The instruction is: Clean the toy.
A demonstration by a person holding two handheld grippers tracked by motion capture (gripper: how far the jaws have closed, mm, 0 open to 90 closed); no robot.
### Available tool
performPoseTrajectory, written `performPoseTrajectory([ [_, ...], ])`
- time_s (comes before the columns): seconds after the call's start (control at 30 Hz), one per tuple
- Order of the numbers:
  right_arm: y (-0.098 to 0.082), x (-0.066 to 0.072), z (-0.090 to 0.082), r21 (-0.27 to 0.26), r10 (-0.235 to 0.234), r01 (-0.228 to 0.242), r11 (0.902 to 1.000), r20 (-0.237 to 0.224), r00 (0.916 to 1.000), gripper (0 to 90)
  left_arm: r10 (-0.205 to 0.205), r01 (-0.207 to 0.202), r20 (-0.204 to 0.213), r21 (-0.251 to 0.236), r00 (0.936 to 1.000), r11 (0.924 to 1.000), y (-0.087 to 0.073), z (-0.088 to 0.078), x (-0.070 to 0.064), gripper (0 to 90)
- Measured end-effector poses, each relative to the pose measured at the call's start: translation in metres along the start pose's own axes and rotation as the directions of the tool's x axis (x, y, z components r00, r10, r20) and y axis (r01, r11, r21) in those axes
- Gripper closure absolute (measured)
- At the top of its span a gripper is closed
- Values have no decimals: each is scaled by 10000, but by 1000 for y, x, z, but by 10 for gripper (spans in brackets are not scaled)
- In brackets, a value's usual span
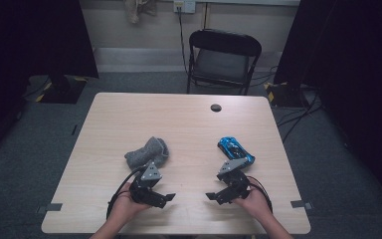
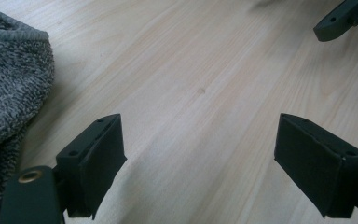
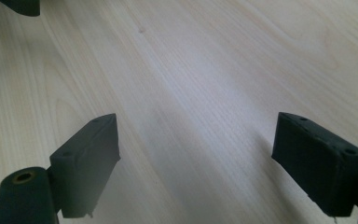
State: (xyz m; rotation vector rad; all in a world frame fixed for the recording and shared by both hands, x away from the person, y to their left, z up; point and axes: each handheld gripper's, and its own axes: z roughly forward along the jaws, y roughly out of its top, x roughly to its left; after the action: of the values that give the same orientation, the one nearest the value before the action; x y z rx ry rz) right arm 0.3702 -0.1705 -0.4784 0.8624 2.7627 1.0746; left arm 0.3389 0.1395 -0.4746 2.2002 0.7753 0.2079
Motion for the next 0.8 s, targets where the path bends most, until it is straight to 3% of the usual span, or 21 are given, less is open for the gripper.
performPoseTrajectory([
  [0.6, -14, 2, 1, -60, -60, 61, 10000, 125, 9999, 137, 274, -280, 264, 209, 9993, 9994, -11, 5, -8, 152],
  [0.8, -17, 5, 3, -103, -533, 538, 9985, 429, 9977, 136, 370, -377, 281, 245, 9989, 9990, -14, 7, -9, 152],
])
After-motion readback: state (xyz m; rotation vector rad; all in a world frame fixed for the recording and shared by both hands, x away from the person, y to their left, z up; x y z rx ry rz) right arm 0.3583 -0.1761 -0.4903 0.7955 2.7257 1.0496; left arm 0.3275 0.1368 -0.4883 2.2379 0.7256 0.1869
